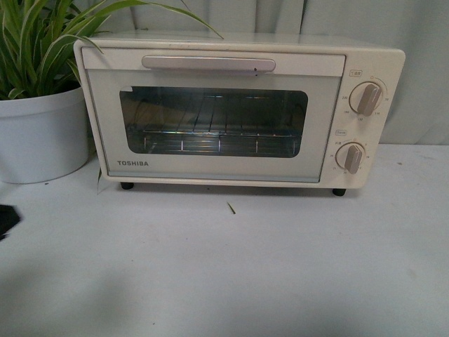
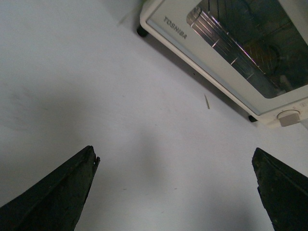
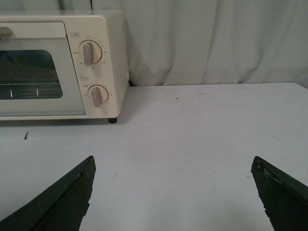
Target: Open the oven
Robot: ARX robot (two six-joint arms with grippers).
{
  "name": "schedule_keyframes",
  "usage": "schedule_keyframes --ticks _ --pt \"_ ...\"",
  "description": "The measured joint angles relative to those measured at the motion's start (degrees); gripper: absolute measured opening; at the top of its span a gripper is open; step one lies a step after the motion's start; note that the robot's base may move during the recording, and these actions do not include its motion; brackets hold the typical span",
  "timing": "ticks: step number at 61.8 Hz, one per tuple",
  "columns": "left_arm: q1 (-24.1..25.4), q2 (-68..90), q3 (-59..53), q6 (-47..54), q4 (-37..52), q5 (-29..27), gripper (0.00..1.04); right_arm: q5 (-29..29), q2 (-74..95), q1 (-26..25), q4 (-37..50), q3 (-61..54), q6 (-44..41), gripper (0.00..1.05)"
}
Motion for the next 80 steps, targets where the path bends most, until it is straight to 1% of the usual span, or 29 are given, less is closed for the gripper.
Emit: schedule_keyframes --ticks 4,11,17,25,47,66,80 --pt "-0.9 9.3 2.4 -5.3 5.0 1.5 0.98 0.0 0.0 0.0 0.0 0.0 0.0 0.95" --pt "-3.0 20.7 5.8 -12.1 11.0 1.6 0.98 0.0 0.0 0.0 0.0 0.0 0.0 0.95" --pt "-4.6 27.5 8.7 -15.6 13.1 1.4 0.98 0.0 0.0 0.0 0.0 0.0 0.0 0.95" --pt "-5.7 34.5 12.5 -20.5 13.8 1.6 0.98 0.0 0.0 0.0 0.0 0.0 0.0 0.95" --pt "-6.8 42.0 18.9 -25.4 13.1 0.5 0.98 0.0 0.0 0.0 0.0 0.0 0.0 0.95" --pt "-4.7 45.0 21.4 -28.8 13.8 0.8 0.98 0.0 0.0 0.0 0.0 0.0 0.0 0.95" --pt "-4.5 45.1 21.4 -29.2 13.8 0.8 0.98 0.0 0.0 0.0 0.0 0.0 0.0 0.95"
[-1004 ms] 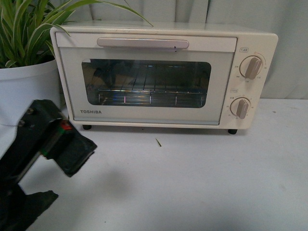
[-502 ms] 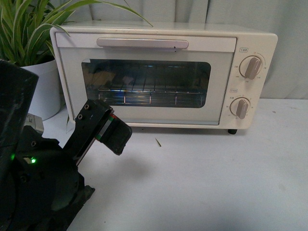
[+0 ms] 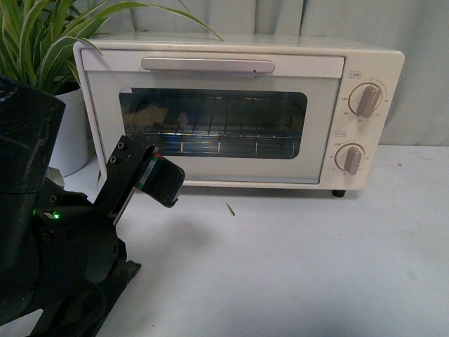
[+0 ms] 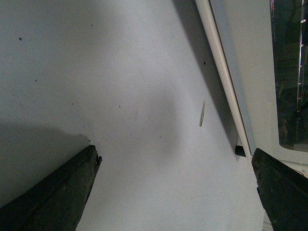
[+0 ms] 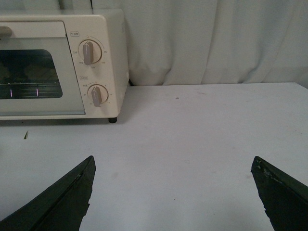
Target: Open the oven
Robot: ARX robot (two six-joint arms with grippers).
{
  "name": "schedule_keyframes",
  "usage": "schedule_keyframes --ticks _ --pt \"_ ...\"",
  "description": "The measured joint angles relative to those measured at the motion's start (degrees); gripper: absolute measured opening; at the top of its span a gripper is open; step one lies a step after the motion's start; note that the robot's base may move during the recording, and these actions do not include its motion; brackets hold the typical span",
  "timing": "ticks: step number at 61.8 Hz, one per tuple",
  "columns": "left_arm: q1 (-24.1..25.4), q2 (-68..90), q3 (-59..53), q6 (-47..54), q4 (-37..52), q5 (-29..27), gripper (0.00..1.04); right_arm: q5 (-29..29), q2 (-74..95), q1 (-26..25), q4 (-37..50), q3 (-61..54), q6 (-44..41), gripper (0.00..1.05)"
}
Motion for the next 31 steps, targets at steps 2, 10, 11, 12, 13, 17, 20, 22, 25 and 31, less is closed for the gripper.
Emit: schedule_keyframes --ticks 2,10,11,12,13,17,20,22,25,31 --pt "0.0 0.0 0.0 0.0 0.1 0.0 0.98 0.0 0.0 0.0 0.0 0.0 0.0 0.95" --pt "0.0 0.2 0.0 -0.2 0.2 -0.2 0.98 -0.8 0.4 -0.2 -0.8 0.2 0.7 0.95" --pt "0.0 0.2 0.0 -0.2 0.2 -0.2 0.98 -1.4 0.7 -0.3 -1.6 0.5 1.1 0.95" --pt "0.0 0.2 0.0 -0.2 0.2 -0.3 0.98 -2.4 1.6 -0.6 -3.0 1.1 2.0 0.95" --pt "0.0 0.2 0.0 -0.2 0.2 -0.3 0.98 -2.9 2.3 -0.7 -3.3 1.3 2.4 0.95" --pt "0.0 0.3 0.0 -0.2 0.2 -0.4 0.98 -3.3 7.4 -0.4 -2.4 3.3 4.3 0.95" --pt "0.0 0.3 0.0 -0.2 0.2 -0.5 0.98 -2.4 11.3 0.6 -0.5 4.9 4.4 0.95" --pt "0.0 0.3 0.0 -0.2 0.2 -0.4 0.98 -1.8 14.5 1.6 1.1 6.4 4.4 0.95" --pt "0.0 0.3 0.0 -0.2 0.3 -0.5 0.98 -0.6 20.0 3.7 3.9 9.2 4.5 0.95" --pt "0.0 0.3 -0.2 -0.2 0.2 -0.9 0.98 0.8 28.9 7.9 8.1 14.4 4.7 0.95"
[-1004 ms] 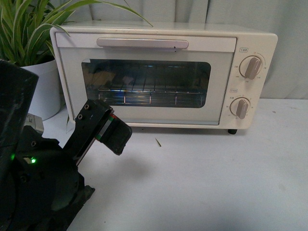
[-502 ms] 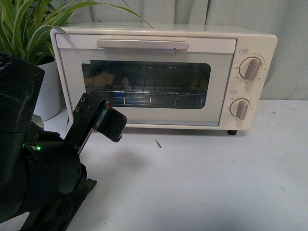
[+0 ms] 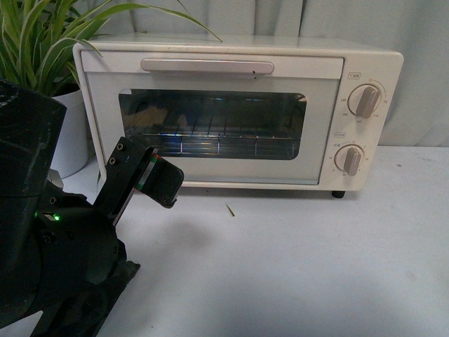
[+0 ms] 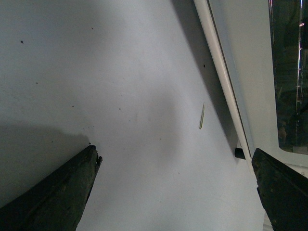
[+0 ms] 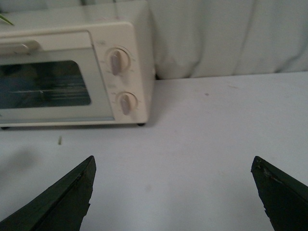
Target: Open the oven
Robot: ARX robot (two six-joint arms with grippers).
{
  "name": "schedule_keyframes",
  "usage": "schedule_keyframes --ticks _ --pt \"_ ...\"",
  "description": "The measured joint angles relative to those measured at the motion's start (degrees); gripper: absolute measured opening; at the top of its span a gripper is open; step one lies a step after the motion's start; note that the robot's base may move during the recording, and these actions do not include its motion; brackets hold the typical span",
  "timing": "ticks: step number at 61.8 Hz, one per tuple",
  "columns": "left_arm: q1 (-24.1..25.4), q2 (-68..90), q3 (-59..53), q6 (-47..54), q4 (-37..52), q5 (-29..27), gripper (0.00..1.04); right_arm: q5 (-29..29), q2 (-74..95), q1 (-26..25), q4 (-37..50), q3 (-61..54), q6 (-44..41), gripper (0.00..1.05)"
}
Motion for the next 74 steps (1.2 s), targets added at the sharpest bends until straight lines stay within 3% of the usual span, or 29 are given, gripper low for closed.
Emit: schedule_keyframes --ticks 8,23,43,74 --pt "0.0 -0.2 0.0 0.0 -0.4 -1.0 0.98 3.7 14.4 6.4 4.9 8.7 1.9 0.95" --pt "0.0 -0.3 0.0 0.0 -0.3 -1.2 0.98 8.8 34.3 14.3 6.0 23.9 5.1 0.95" --pt "0.0 -0.3 -0.4 -0.9 0.3 -0.9 0.98 11.6 51.6 18.3 0.8 41.1 11.8 0.95" --pt "0.4 -0.8 -0.4 -1.5 -0.1 0.1 0.98 10.3 64.0 19.8 -7.2 55.0 18.6 0.95"
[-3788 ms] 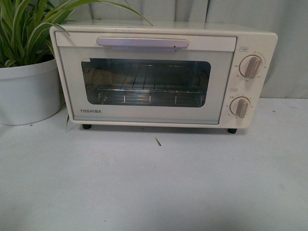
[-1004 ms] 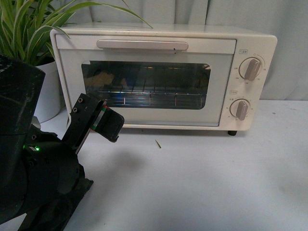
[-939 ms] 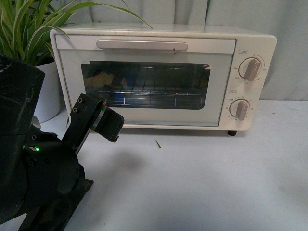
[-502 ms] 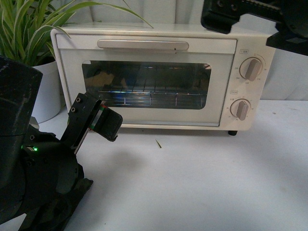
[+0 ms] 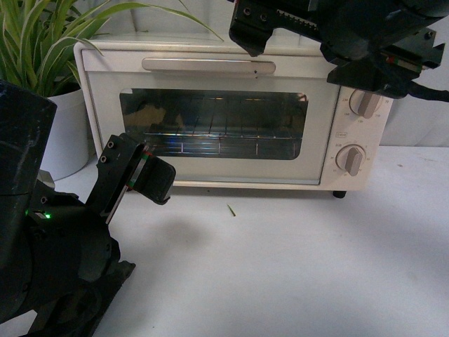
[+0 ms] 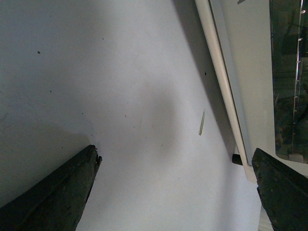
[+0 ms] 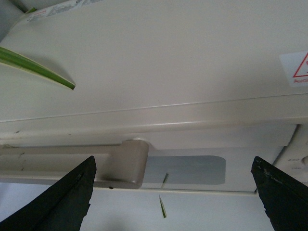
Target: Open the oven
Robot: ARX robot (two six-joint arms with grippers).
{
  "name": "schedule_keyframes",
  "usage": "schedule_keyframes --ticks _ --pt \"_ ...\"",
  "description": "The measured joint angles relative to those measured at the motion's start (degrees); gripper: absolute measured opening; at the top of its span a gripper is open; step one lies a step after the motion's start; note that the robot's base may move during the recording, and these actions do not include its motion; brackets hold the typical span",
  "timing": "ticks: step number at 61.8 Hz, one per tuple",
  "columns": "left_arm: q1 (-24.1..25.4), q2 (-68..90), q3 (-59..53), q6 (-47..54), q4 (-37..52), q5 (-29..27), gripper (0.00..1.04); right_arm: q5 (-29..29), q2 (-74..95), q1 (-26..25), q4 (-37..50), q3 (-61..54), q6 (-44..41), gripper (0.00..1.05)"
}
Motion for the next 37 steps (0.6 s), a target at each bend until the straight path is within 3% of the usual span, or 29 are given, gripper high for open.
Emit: schedule_keyframes --ticks 37 --pt "0.6 -0.5 -0.2 -0.2 -0.4 0.6 0.98 -4.4 4.2 -0.1 -4.7 5.5 4.0 0.95"
